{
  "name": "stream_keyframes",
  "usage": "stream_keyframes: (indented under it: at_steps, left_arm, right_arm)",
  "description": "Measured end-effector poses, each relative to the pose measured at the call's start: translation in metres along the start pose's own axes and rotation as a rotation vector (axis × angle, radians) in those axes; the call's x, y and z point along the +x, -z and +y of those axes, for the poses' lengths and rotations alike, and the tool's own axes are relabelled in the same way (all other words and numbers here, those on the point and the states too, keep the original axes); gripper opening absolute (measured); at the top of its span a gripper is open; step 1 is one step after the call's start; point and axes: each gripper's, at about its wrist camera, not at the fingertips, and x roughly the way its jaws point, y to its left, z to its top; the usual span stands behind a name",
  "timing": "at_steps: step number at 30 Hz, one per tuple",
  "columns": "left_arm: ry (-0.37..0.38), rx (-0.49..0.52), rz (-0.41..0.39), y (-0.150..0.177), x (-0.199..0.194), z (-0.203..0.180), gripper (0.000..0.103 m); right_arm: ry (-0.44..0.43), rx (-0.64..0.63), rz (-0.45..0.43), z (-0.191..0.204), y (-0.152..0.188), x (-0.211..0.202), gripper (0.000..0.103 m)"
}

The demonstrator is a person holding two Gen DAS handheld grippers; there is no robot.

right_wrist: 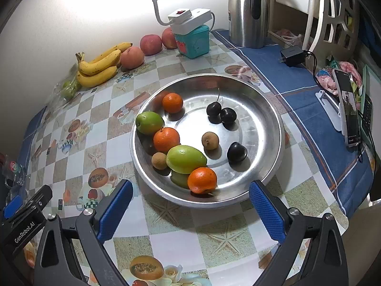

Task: Organize fruits

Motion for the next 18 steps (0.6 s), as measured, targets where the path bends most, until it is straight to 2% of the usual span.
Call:
stream_keyframes:
  at_steps: [18]
  left_arm:
    - [0.004,0.011,0.008,0.0006,0.0025,-0.0029,0.103]
  right_arm:
    - [-0.003,-0.001,0.017,0.0012,0.0009,0.0042,0.098]
